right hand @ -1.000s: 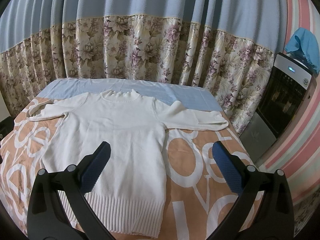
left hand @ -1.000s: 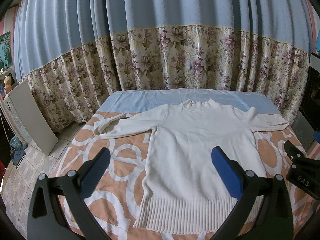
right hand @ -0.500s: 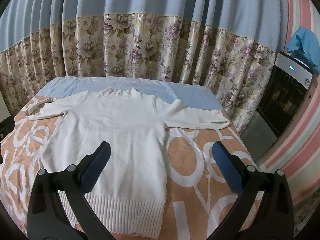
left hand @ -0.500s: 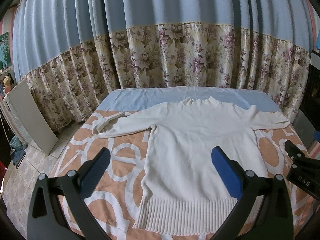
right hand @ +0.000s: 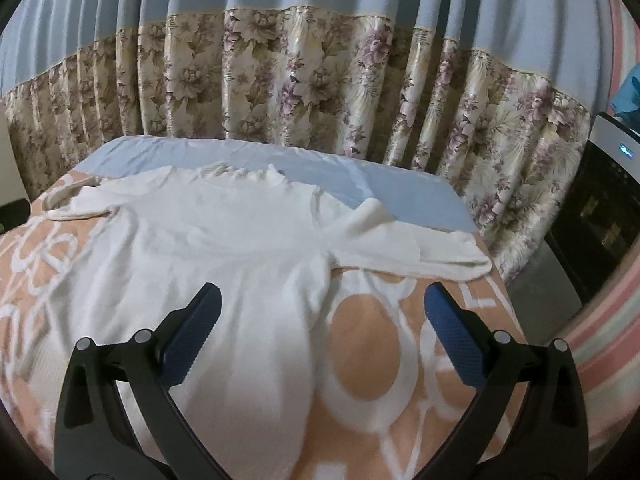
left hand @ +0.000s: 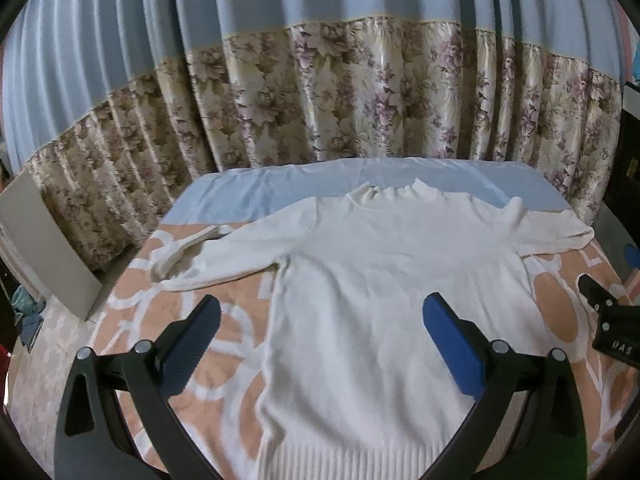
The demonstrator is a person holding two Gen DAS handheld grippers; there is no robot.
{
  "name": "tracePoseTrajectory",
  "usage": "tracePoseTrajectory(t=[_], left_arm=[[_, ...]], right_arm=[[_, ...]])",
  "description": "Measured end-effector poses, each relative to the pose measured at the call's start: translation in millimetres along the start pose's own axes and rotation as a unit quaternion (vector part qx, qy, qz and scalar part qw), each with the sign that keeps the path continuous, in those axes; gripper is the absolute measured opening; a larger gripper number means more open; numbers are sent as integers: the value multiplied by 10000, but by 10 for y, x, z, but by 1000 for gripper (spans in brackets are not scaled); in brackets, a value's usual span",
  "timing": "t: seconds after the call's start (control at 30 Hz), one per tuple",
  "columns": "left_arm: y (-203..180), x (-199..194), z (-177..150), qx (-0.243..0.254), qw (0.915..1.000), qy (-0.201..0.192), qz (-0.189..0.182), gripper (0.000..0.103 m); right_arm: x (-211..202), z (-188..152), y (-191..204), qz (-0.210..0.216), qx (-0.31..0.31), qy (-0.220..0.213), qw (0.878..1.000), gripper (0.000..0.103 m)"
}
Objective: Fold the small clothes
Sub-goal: 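Grasp the ribbed sleeve cuff with the right tool and fold it across the body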
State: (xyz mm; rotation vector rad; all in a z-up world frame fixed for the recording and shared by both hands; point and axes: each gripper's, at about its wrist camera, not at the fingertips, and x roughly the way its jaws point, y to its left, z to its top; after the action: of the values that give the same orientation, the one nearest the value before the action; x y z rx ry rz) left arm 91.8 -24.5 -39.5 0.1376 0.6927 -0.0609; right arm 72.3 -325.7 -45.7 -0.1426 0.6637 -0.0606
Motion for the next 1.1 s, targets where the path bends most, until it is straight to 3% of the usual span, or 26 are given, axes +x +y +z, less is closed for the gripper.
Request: tracePoseTrajectory(t=[0.23, 0.5, 0.57, 0.6, 0.63, 0.7, 0.87, 1.03, 1.1], left_arm=[[-205, 559, 235, 66, 9998, 131, -133, 101], [-501, 1143, 461, 302, 9991, 203, -216, 101], [-589, 1274, 511, 386, 9989, 215, -160, 101], [-640, 1341, 534, 450, 9987, 212, -136, 101], [-687, 1387, 553, 504, 9984, 214, -125, 101], [-768, 1468, 583, 596, 9980, 197, -99, 101], [-893, 1627, 593, 729, 9971, 199, -70, 101], [-937, 1775, 557, 739, 9966, 341, -124, 101], [-924, 1837, 543, 693, 9965, 434, -150, 101]], right_arm=[[514, 111, -325, -216, -140, -81, 9996, 100], [1099, 199, -718, -57, -144, 29, 9999, 100], [1241, 204, -815, -64, -223, 104, 9997, 93], [1354, 199, -895, -39, -248, 235, 9994, 83], [1463, 191, -979, 38, -235, 375, 9990, 67], [1652, 169, -1120, 101, -200, 609, 9979, 49], [2041, 65, -1333, 43, -323, 1065, 9938, 49], [2166, 27, -1394, -54, -430, 1165, 9922, 48], [2227, 17, -1421, -24, -412, 1263, 9911, 42]])
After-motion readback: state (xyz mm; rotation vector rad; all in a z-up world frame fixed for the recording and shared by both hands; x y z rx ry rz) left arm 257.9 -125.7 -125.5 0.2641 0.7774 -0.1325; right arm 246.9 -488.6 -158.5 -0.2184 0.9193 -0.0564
